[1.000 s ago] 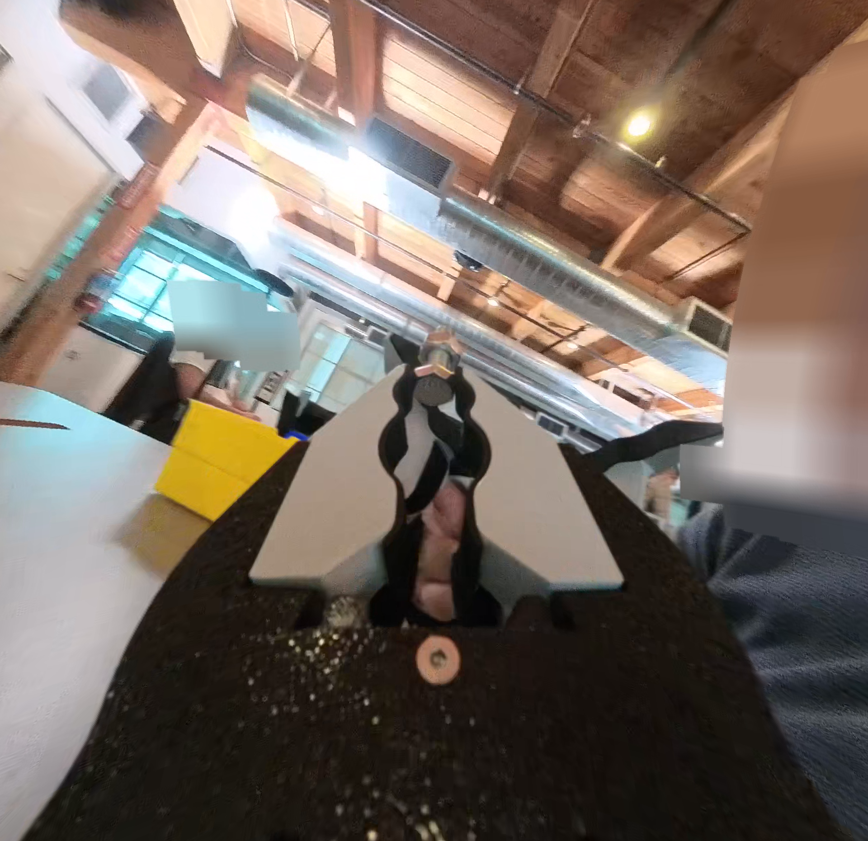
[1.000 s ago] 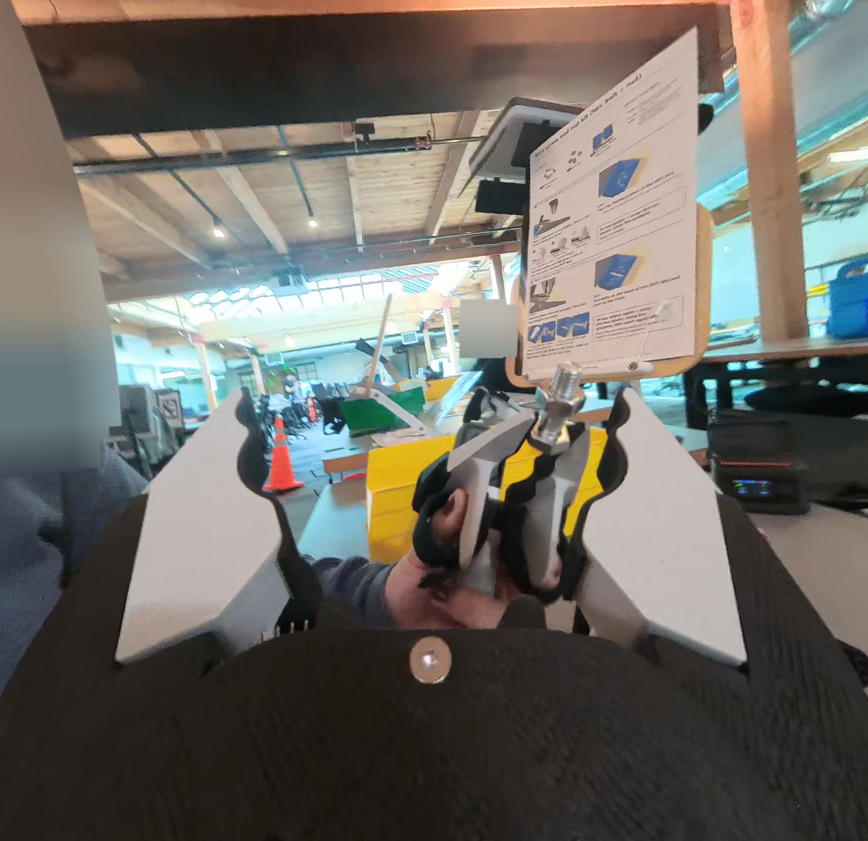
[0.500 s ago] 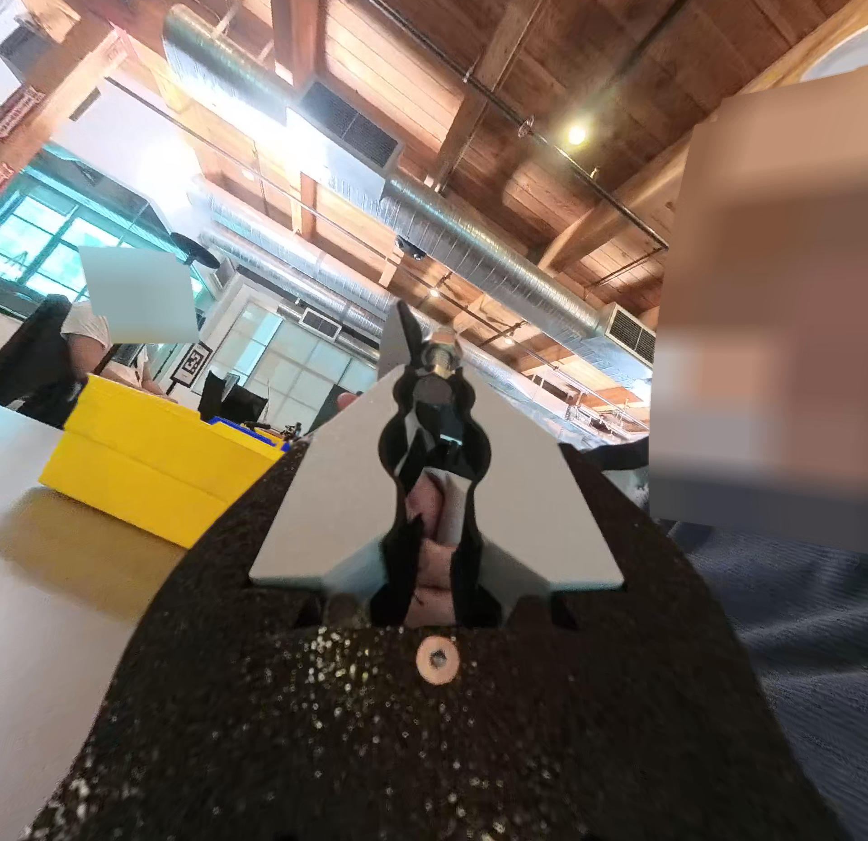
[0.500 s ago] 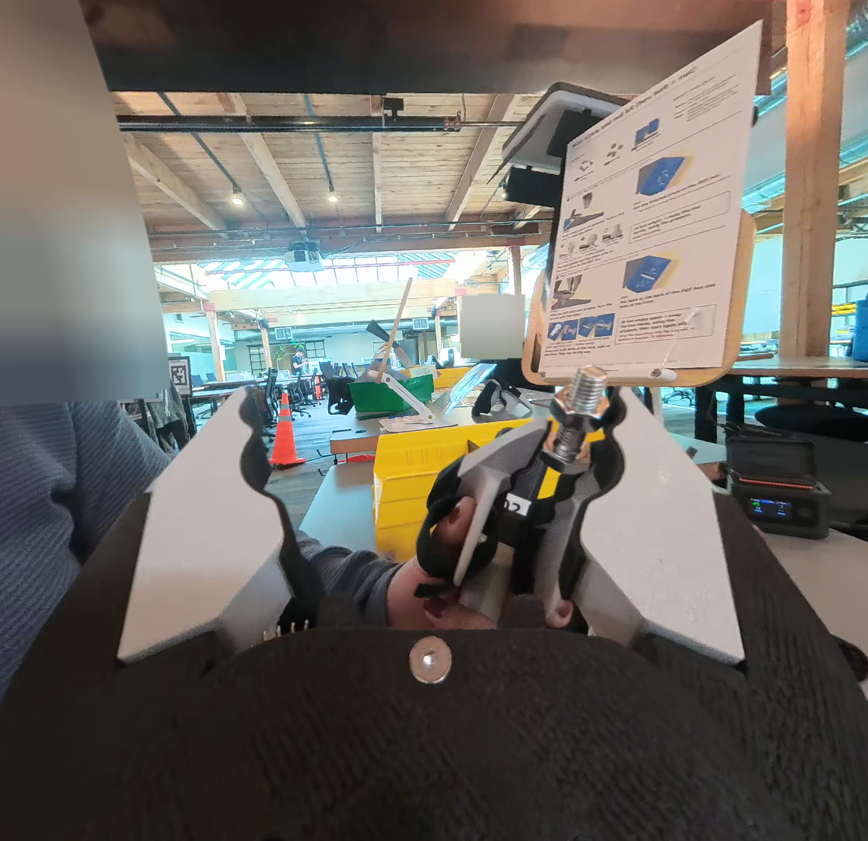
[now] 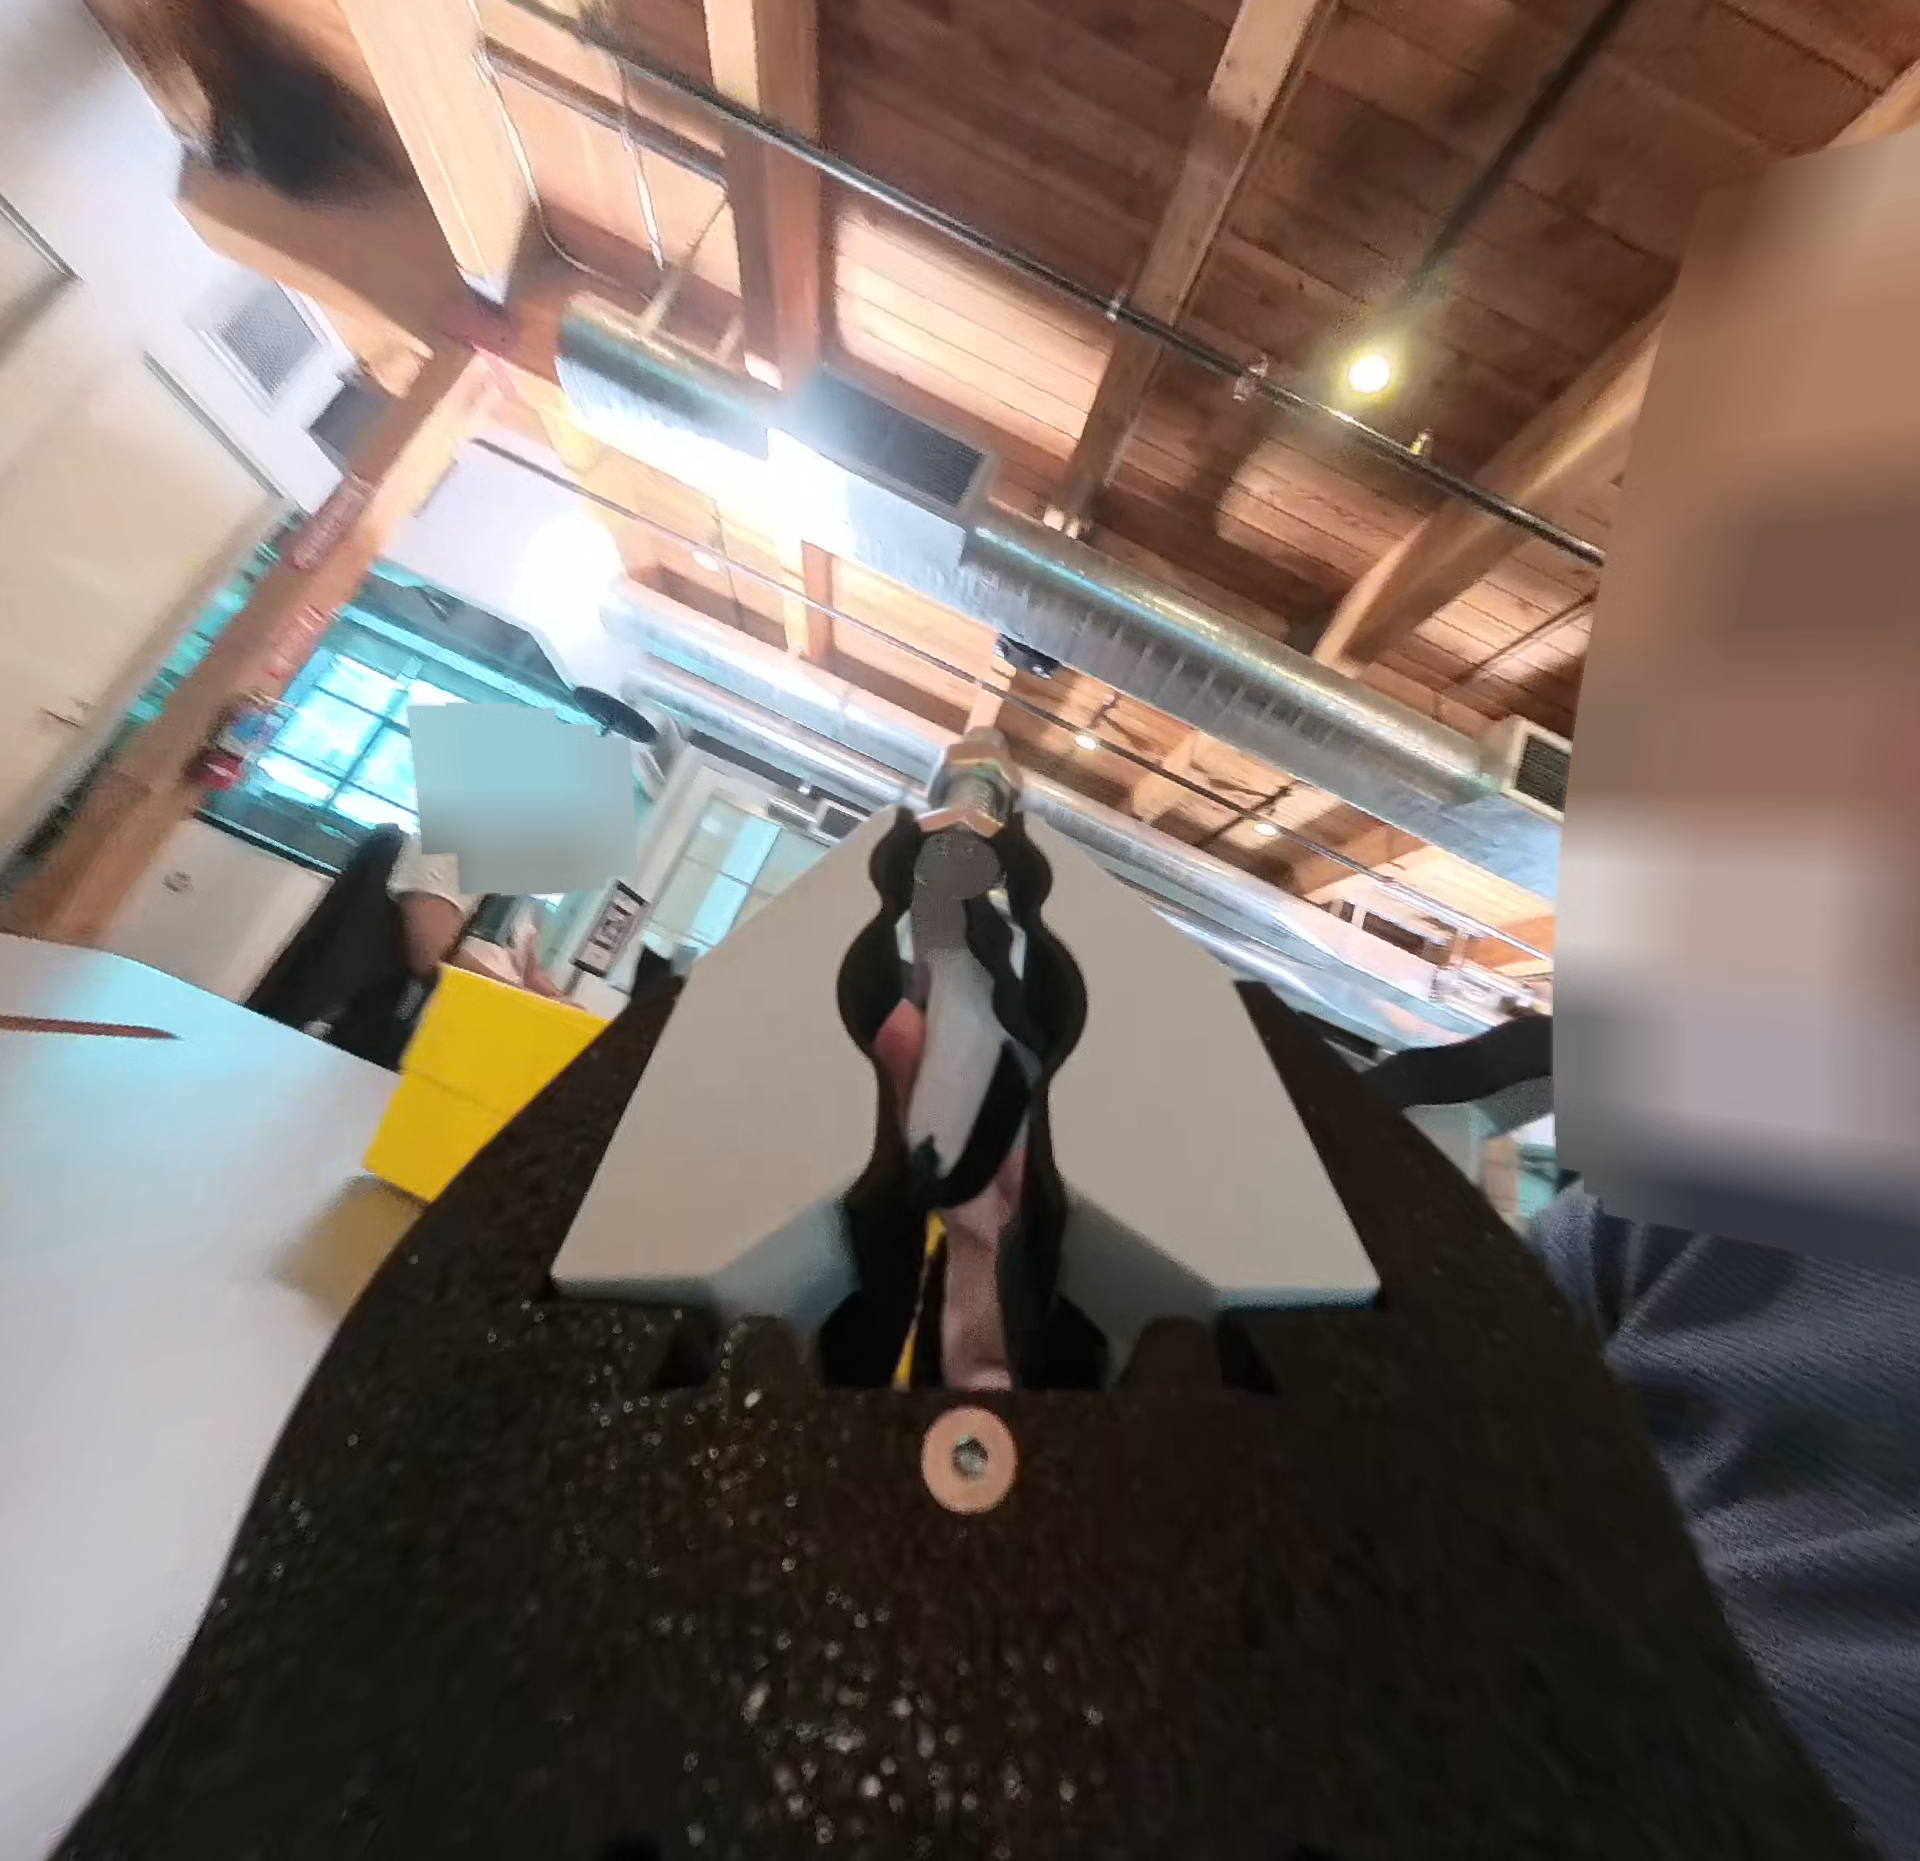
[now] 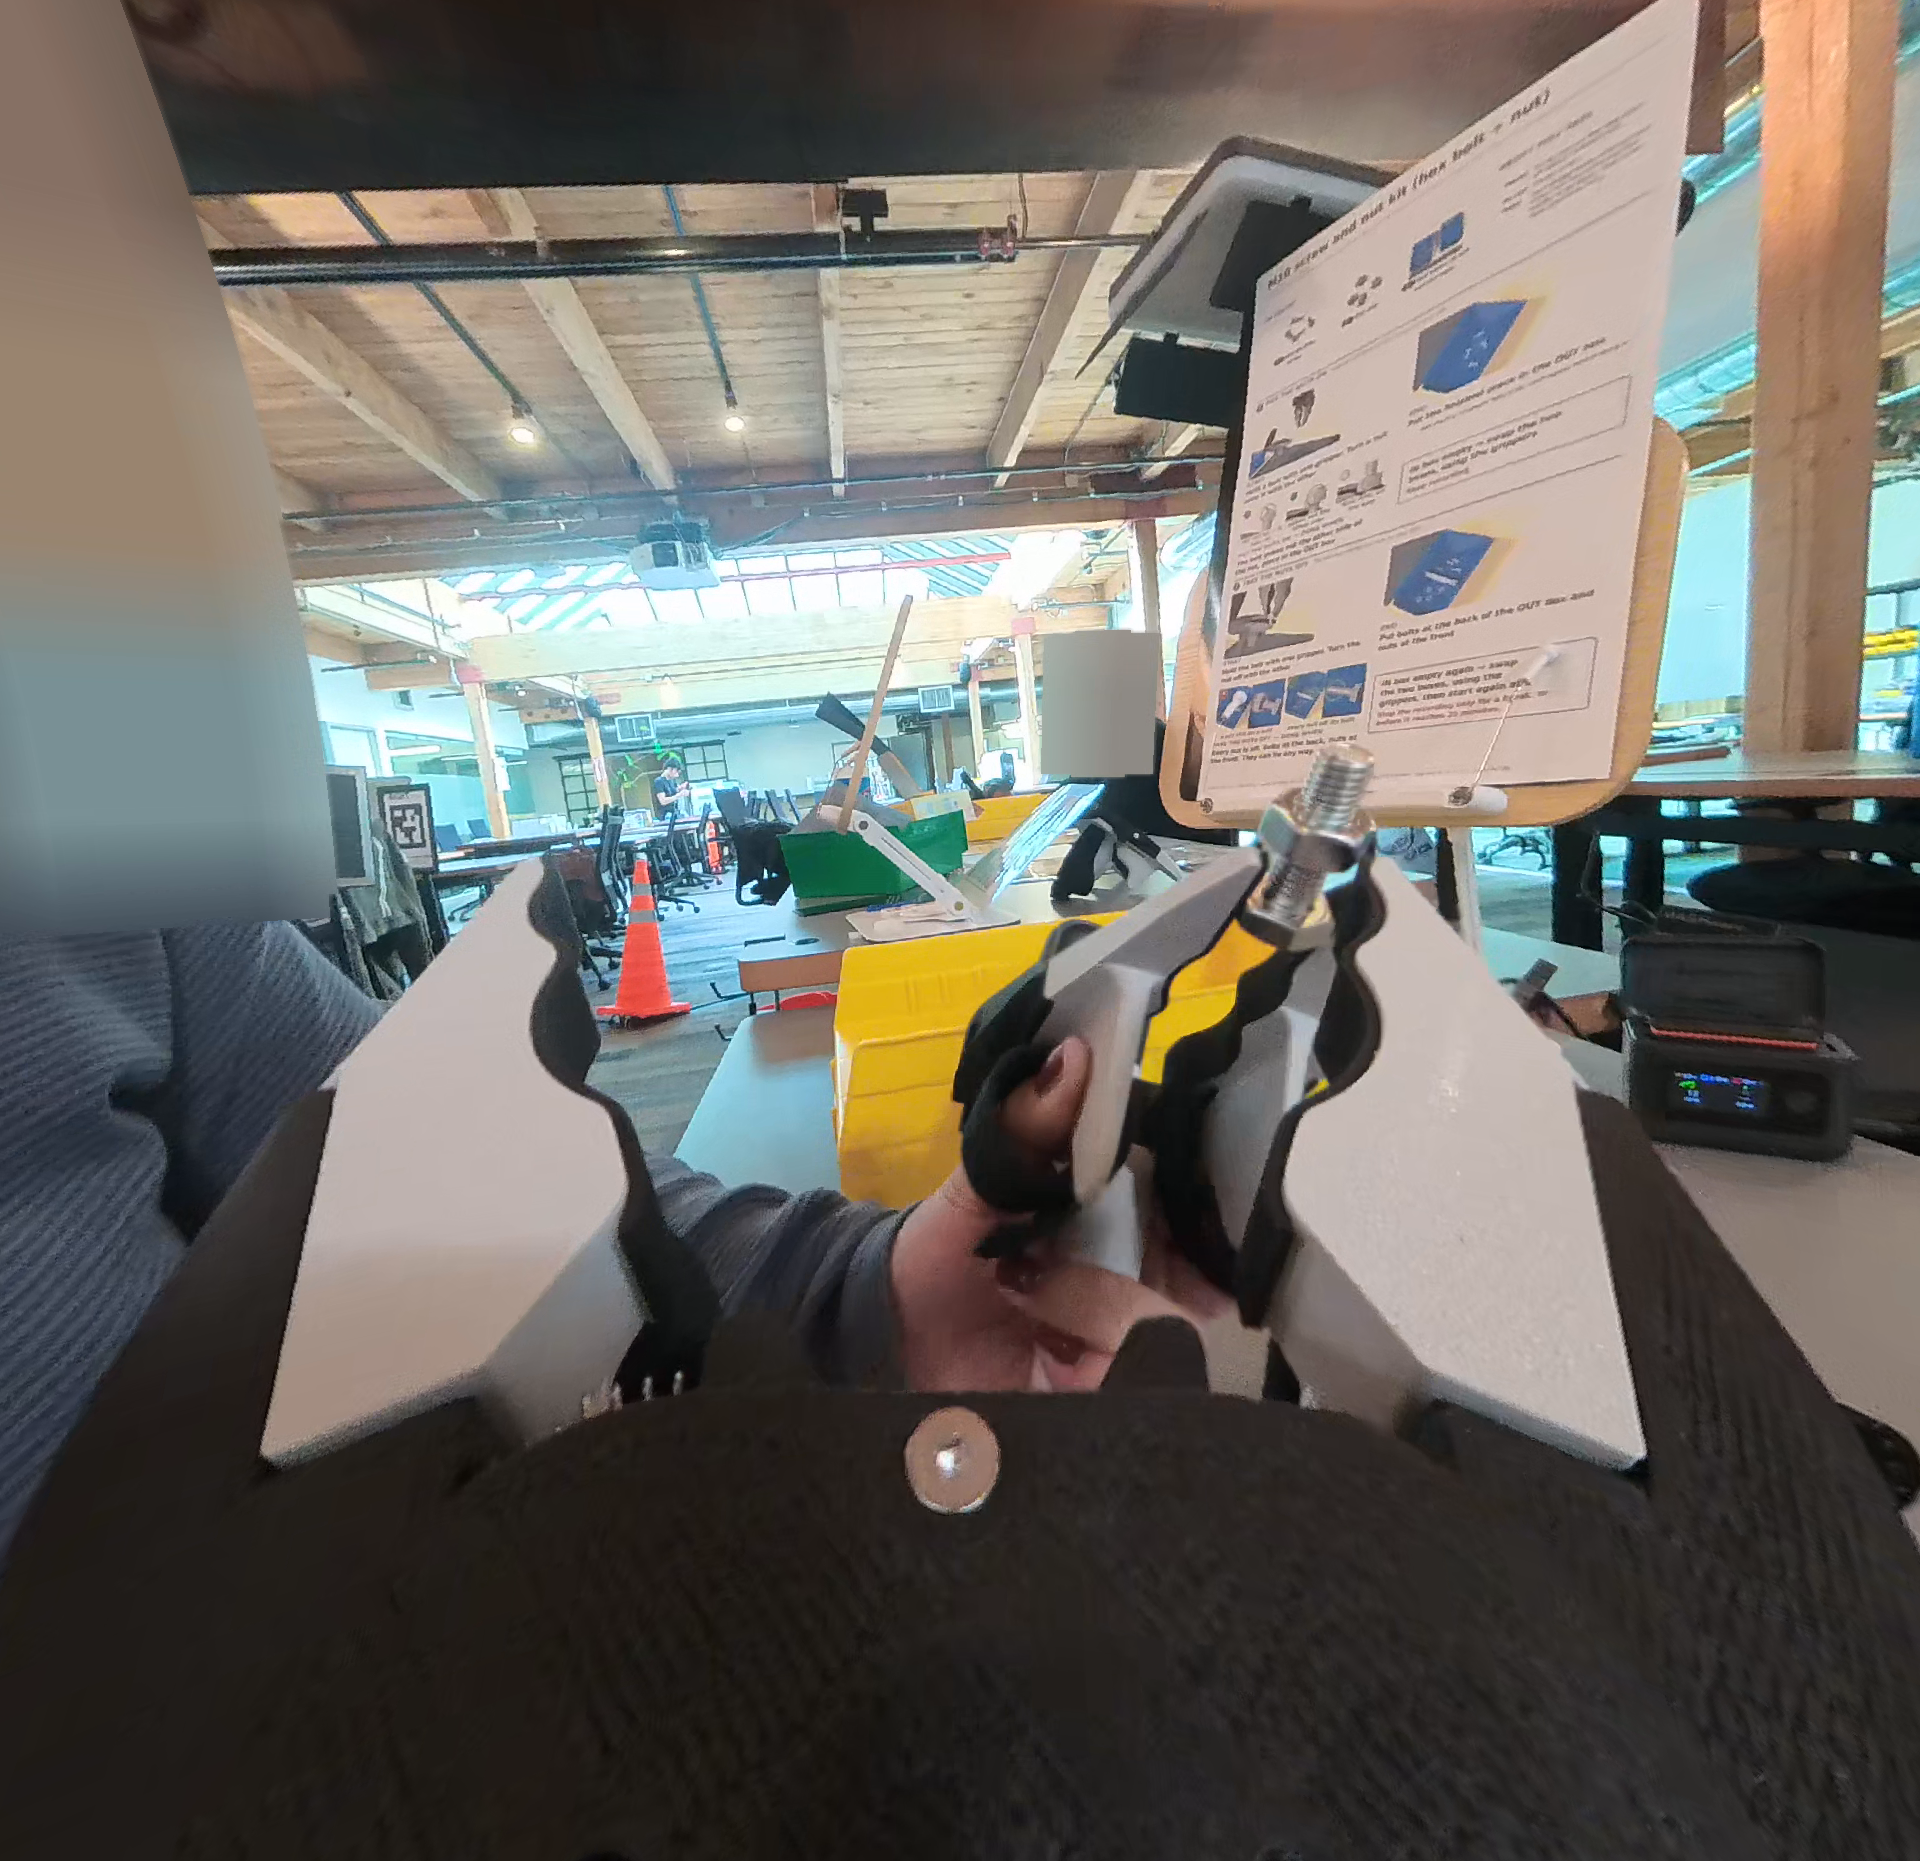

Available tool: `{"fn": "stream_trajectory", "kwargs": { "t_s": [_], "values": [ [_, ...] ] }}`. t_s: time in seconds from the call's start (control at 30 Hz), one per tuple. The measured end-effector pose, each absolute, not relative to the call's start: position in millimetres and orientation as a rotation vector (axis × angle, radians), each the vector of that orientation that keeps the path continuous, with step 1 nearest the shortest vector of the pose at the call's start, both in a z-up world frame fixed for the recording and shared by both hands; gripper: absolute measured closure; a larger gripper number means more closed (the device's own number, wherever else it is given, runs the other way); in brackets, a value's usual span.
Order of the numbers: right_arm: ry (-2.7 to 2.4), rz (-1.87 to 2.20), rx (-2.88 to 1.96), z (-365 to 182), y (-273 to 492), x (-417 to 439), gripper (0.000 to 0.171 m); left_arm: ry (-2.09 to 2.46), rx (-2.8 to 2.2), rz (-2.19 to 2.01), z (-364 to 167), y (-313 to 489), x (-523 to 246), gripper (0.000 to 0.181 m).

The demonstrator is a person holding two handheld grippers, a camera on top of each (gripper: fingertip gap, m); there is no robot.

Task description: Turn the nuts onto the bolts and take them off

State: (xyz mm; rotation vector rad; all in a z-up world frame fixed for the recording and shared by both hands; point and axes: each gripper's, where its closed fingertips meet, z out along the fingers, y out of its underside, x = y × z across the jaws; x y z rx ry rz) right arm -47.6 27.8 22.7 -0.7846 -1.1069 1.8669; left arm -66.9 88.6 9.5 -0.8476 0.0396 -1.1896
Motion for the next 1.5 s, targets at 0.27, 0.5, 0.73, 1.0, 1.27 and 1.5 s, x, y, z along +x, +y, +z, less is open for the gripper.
{"fn": "stream_trajectory", "kwargs": {
  "t_s": [0.27,0.5,0.73,1.0,1.27,1.5],
  "values": [
    [-1.065,1.875,-0.778,27,31,-45,0.025,0.100,-0.899,-1.141,6,91,-52,0.166],
    [-1.022,1.881,-0.798,29,39,-44,0.027,0.145,-0.920,-1.113,7,86,-49,0.166],
    [-1.072,1.910,-0.791,25,30,-45,0.029,0.049,-0.908,-1.015,10,91,-76,0.166],
    [-1.073,1.898,-0.806,25,32,-47,0.022,0.101,-0.948,-1.006,5,93,-59,0.166],
    [-0.897,1.862,-0.936,27,78,-42,0.087,0.229,-1.001,-1.000,4,89,-51,0.166],
    [-0.841,1.850,-0.958,26,94,-35,0.142,0.277,-0.993,-1.067,5,84,-43,0.166]
  ]
}}
